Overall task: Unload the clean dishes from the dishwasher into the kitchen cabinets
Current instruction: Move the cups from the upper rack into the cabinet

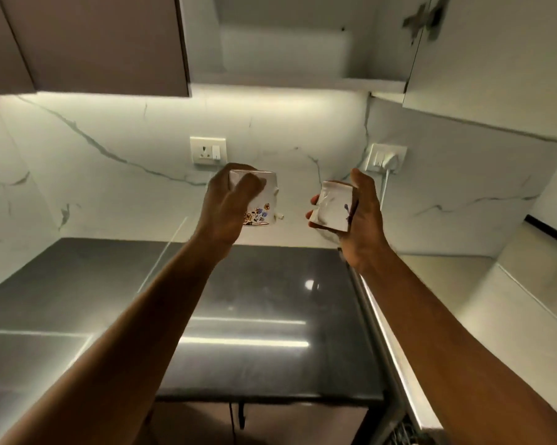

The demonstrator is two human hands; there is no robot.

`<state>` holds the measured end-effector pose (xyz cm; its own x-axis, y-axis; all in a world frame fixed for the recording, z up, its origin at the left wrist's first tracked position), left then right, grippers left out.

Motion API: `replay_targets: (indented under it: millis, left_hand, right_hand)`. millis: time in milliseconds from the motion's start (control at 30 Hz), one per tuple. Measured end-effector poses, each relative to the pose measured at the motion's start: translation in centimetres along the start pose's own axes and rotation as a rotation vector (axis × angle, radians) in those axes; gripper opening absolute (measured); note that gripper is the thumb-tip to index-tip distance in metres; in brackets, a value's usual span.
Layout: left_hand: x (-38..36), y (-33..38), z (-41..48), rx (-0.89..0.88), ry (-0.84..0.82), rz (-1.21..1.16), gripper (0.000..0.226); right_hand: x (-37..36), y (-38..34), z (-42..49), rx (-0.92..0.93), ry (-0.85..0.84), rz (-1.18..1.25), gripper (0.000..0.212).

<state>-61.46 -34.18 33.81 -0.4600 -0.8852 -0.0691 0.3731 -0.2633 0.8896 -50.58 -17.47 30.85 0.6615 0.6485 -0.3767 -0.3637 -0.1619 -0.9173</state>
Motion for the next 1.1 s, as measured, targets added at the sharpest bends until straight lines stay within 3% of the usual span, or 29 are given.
replay_targets:
  millis: [133,267,400,633,700,833,1000,1100]
  left_hand:
    - [-1.4,3.0,4.4,-0.085,0.026,0.076,0.066]
    - [-2.2,5.5,8.8,-0.113,0.091,0.073,0.039]
    - [-2.6,7.5,12.9,-0.152,0.124,0.109,0.042]
    - [-4.5,10.2,20.1,-0.305,0.085,0.278,0.055]
    - [-5.0,10.4,22.3,-0.372,0.079,0.356,0.062]
    - [-5.6,9.8,26.3,-0.375,0.073,0.485,0.063]
    - [-6.4,7.5,30.0,-0.352,0.095,0.605,0.064]
    - [-7.4,6.8,31.5,-0.37,0.093,0.707,0.066]
  right_hand:
    - [-1.5,-3.8,4.5,0.122,0.007,-0.01,0.055]
    - [-3.1,-6.8,7.8,0.174,-0.035,0.009,0.07]
    - [-4.7,-10.3,10.6,0.272,-0.12,-0.032,0.041]
    - [-6.4,-15.7,16.2,0.443,-0.108,-0.134,0.024]
    - [-7.0,-16.9,17.6,0.471,-0.117,-0.233,0.019]
    - [-7.9,-18.1,20.1,0.495,-0.149,-0.481,0.036]
    - [-8.7,-18.2,23.7,0.526,-0.076,-0.617,0.028]
    - [-9.1,-18.2,26.0,0.555,-0.016,-0.731,0.034]
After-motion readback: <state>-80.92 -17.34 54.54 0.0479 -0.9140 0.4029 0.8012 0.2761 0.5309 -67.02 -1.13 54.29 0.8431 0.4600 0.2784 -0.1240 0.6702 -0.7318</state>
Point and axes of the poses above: each hand's wrist, its own z-axis towards the middle knuckle, its own x-axis out of the back of the hand, y = z × x, the point moved 5 cm from there along z, towards the middle knuckle, and after that the axes turned 7 degrees about y, right-handed, at the moved point
